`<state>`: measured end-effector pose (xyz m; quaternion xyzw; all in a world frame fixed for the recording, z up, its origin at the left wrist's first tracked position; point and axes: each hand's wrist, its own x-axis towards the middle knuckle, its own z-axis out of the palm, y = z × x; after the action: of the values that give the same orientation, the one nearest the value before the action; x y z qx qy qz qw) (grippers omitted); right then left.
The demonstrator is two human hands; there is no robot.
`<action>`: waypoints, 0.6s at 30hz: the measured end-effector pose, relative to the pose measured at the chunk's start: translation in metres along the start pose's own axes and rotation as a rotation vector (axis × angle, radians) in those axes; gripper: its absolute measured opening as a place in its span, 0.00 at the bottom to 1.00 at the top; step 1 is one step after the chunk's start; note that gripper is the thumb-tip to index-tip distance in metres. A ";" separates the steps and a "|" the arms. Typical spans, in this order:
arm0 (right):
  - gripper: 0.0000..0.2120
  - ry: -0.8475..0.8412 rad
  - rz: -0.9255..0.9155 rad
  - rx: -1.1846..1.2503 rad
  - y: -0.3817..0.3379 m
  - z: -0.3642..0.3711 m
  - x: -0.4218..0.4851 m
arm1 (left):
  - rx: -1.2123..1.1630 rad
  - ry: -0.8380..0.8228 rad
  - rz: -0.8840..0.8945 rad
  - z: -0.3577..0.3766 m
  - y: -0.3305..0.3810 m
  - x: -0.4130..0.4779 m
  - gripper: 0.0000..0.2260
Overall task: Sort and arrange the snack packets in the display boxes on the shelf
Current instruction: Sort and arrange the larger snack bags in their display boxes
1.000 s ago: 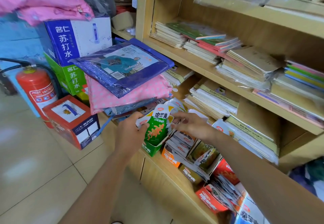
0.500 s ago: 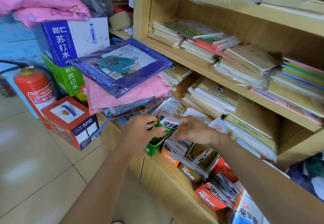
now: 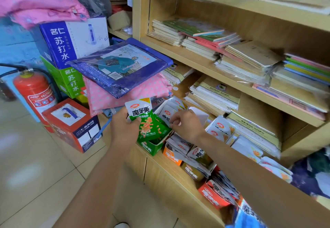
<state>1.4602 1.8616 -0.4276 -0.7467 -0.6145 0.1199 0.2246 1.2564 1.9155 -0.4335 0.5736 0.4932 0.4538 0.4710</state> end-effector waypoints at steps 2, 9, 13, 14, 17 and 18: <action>0.08 0.002 0.019 -0.023 -0.002 0.002 0.002 | -0.020 -0.019 -0.020 -0.002 0.002 0.001 0.13; 0.08 0.075 0.122 0.164 -0.007 -0.010 0.003 | -0.016 -0.037 -0.015 -0.003 0.003 -0.001 0.13; 0.05 0.222 0.108 0.249 -0.011 -0.035 0.005 | -0.034 -0.069 -0.016 -0.002 0.006 -0.002 0.14; 0.04 0.229 0.096 0.256 -0.011 -0.040 0.005 | -0.024 -0.074 -0.013 -0.002 0.006 -0.003 0.14; 0.05 0.261 0.113 0.356 -0.013 -0.051 0.005 | -0.022 -0.077 -0.012 -0.003 0.008 -0.004 0.13; 0.06 0.269 0.125 0.397 -0.014 -0.054 0.004 | -0.025 -0.077 -0.018 -0.003 0.008 -0.004 0.13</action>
<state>1.4737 1.8575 -0.3730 -0.7338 -0.4959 0.1516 0.4389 1.2537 1.9114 -0.4255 0.5804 0.4741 0.4330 0.5008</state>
